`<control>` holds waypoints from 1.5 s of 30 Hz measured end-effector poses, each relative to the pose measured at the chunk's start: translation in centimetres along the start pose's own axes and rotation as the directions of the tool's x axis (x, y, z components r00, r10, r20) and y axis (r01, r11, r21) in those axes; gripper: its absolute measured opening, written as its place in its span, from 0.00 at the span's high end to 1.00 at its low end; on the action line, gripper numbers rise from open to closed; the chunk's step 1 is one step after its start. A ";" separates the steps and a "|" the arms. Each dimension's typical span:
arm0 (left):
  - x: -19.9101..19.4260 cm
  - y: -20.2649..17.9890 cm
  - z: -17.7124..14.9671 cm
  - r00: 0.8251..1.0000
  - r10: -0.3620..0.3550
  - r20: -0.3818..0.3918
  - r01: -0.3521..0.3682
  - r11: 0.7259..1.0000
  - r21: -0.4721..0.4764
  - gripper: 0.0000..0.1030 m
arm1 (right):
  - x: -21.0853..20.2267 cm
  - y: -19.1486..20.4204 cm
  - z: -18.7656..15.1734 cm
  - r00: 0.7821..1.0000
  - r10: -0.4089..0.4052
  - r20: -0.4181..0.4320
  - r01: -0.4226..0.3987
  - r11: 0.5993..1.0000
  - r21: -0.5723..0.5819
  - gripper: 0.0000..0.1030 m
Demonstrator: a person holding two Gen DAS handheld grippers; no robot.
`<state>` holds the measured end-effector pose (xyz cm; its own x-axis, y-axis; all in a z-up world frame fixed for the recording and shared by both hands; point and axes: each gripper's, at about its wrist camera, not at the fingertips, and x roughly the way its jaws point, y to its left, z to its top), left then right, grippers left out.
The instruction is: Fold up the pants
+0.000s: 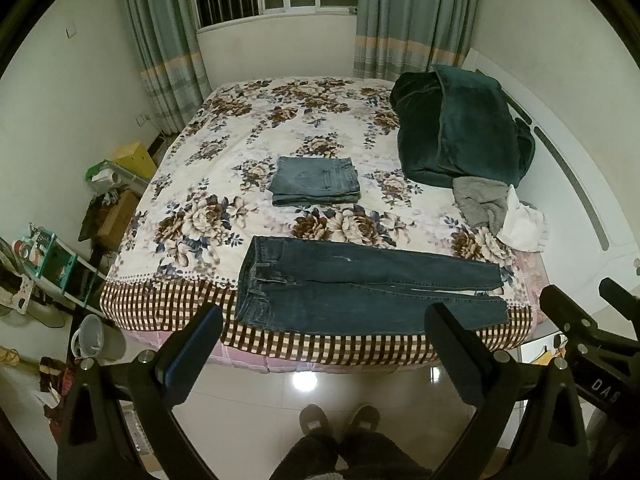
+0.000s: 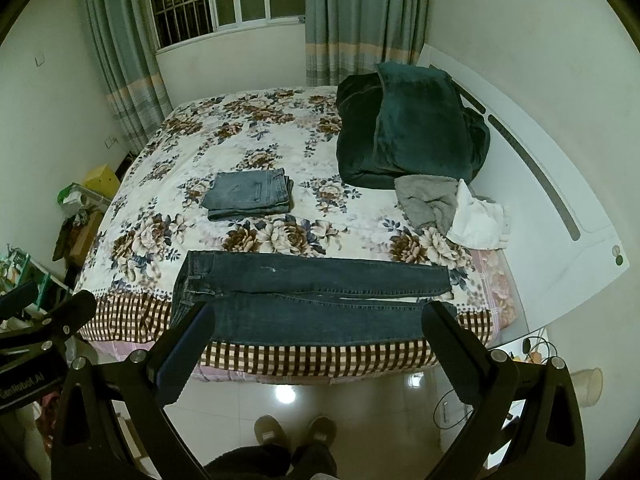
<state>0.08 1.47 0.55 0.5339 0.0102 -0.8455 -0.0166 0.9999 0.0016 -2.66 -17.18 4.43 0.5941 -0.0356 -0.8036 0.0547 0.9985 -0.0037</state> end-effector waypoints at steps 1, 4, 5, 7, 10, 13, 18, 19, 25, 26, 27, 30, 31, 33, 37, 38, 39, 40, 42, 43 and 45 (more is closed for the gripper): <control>0.0 0.0 0.0 1.000 -0.002 -0.002 0.002 1.000 0.000 0.00 | 0.0 0.1 0.1 1.000 0.001 0.000 -0.001 1.000 -0.001 0.00; 0.0 0.0 -0.1 1.000 0.001 0.001 -0.001 1.000 0.001 0.00 | -0.1 0.2 0.0 1.000 -0.003 -0.002 0.003 1.000 -0.001 0.00; 0.0 0.1 0.0 1.000 -0.003 -0.001 0.003 1.000 0.000 0.00 | -0.1 0.2 0.0 1.000 -0.002 -0.002 0.002 1.000 -0.003 0.00; -0.1 0.1 -0.1 1.000 -0.001 0.002 0.001 1.000 0.000 0.00 | -0.3 0.3 -0.4 1.000 -0.003 0.001 0.003 1.000 -0.002 0.00; -0.1 0.0 0.0 1.000 0.000 0.001 0.000 1.000 -0.002 0.00 | -0.3 0.4 -0.3 1.000 -0.004 0.002 0.004 1.000 0.002 0.00; -0.1 0.0 0.1 1.000 0.000 0.002 0.000 1.000 -0.003 0.00 | -0.7 0.3 0.2 1.000 -0.006 0.003 0.006 1.000 0.004 0.00; -0.3 0.2 0.2 1.000 0.001 0.008 -0.001 1.000 0.000 0.00 | -0.8 -0.6 -0.3 1.000 -0.007 0.005 0.007 1.000 0.001 0.00; -0.4 0.3 0.3 1.000 0.001 0.010 -0.001 1.000 0.000 0.00 | -0.9 -1.5 -0.4 1.000 -0.008 0.006 0.008 1.000 0.002 0.00; -0.5 0.2 0.4 1.000 0.002 0.008 -0.002 1.000 0.003 0.00 | -1.3 -2.3 -0.5 1.000 -0.007 0.007 0.007 1.000 0.001 0.00; -0.5 0.1 0.4 1.000 0.001 0.008 -0.002 1.000 0.001 0.00 | -1.3 -2.3 -0.5 1.000 -0.008 0.008 0.008 1.000 0.000 0.00; -0.5 0.1 0.4 1.000 0.003 0.009 -0.003 1.000 0.000 0.00 | -1.3 -2.2 -0.5 1.000 -0.008 0.008 0.008 1.000 0.000 0.00; -0.6 0.2 0.4 1.000 0.003 0.010 -0.003 1.000 0.000 0.00 | -1.4 -2.2 -0.4 1.000 -0.009 0.010 0.009 1.000 -0.001 0.00; -0.6 0.2 0.4 1.000 0.004 0.011 -0.004 1.000 -0.001 0.00 | -1.4 -2.3 -0.4 1.000 -0.009 0.010 0.009 1.000 -0.002 0.00; -0.6 0.1 0.4 1.000 0.004 0.010 -0.004 1.000 0.000 0.00 | -1.5 -2.4 -0.3 1.000 -0.009 0.010 0.010 1.000 -0.004 0.00; -0.6 0.0 0.4 1.000 0.006 0.011 -0.006 1.000 0.002 0.00 | -1.5 -2.3 -0.3 1.000 -0.011 0.011 0.011 1.000 0.000 0.00; -0.6 0.0 0.4 1.000 0.004 0.011 -0.004 1.000 0.001 0.00 | -1.5 -2.2 -0.3 1.000 -0.012 0.011 0.012 1.000 0.000 0.00; -0.7 0.0 0.5 1.000 0.005 0.013 -0.005 1.000 0.000 0.00 | -1.5 -2.1 -0.4 1.000 -0.012 0.010 0.012 1.000 -0.002 0.00; -0.7 0.0 0.5 1.000 0.005 0.016 -0.005 1.000 0.001 0.00 | -1.6 -2.0 -0.4 1.000 -0.011 0.010 0.011 1.000 -0.002 0.00; -0.7 -0.1 0.5 1.000 0.006 0.014 -0.006 1.000 0.003 0.00 | -1.6 -2.0 -0.4 1.000 -0.010 0.011 0.010 1.000 0.000 0.00; -0.8 0.0 0.7 1.000 0.007 0.016 -0.007 1.000 0.002 0.00 | -1.6 -1.9 -0.5 1.000 -0.011 0.011 0.011 1.000 -0.002 0.00; -0.7 -0.1 0.5 1.000 0.007 0.015 -0.007 1.000 0.003 0.00 | -1.6 -2.0 -0.4 1.000 -0.010 0.013 0.010 1.000 0.000 0.00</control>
<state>0.13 1.36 1.43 0.5465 0.0173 -0.8373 -0.0180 0.9998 0.0090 -4.07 -19.08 5.51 0.6035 -0.0458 -0.7960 0.0604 0.9981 -0.0116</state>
